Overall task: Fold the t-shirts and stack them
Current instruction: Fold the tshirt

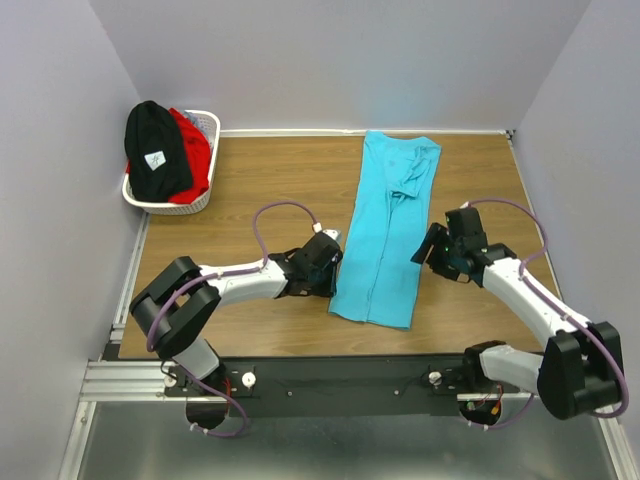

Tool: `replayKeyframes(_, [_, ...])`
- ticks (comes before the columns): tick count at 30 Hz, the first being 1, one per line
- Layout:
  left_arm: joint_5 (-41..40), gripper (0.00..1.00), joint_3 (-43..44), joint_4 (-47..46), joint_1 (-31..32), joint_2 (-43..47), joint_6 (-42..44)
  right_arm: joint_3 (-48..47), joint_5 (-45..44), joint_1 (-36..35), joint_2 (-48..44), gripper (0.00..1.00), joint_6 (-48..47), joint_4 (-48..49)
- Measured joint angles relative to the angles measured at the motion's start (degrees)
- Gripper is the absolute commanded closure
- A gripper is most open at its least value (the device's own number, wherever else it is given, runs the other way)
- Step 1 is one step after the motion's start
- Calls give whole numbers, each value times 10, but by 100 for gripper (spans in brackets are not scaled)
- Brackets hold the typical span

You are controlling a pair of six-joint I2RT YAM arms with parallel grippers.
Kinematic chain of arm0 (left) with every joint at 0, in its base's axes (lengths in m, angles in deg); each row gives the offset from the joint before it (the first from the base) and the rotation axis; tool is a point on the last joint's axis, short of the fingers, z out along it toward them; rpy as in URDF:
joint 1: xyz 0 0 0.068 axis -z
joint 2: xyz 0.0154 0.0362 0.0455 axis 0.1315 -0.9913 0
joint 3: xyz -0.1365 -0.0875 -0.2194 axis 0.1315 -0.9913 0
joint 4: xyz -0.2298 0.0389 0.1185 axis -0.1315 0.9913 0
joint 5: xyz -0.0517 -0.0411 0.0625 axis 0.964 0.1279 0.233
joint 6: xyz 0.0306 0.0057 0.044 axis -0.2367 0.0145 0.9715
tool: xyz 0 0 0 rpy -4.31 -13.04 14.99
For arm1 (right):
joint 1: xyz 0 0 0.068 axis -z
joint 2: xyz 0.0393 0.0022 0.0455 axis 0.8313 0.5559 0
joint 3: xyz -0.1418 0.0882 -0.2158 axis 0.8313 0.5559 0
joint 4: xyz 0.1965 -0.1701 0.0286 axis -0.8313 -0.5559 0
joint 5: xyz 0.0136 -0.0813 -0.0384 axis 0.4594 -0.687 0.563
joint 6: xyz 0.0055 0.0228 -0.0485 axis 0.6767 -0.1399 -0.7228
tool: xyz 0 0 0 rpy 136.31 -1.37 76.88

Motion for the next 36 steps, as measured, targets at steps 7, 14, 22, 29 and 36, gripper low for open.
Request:
replayKeyframes(7, [3, 70, -17, 3, 9, 10, -3, 71, 43, -60, -33, 32, 47, -8])
replayKeyframes(14, [10, 63, -31, 6, 9, 29, -1, 106, 63, -120, -33, 32, 83, -26])
replayKeyframes(22, [30, 58, -45, 5, 9, 66, 10, 130, 80, -127, -58, 37, 96, -49])
replayKeyframes(29, [52, 58, -54, -8, 13, 70, 19, 139, 98, -128, -62, 46, 102, -59])
replayKeyframes(36, [61, 58, -56, -12, 21, 57, 26, 140, 111, -128, -50, 59, 100, -61])
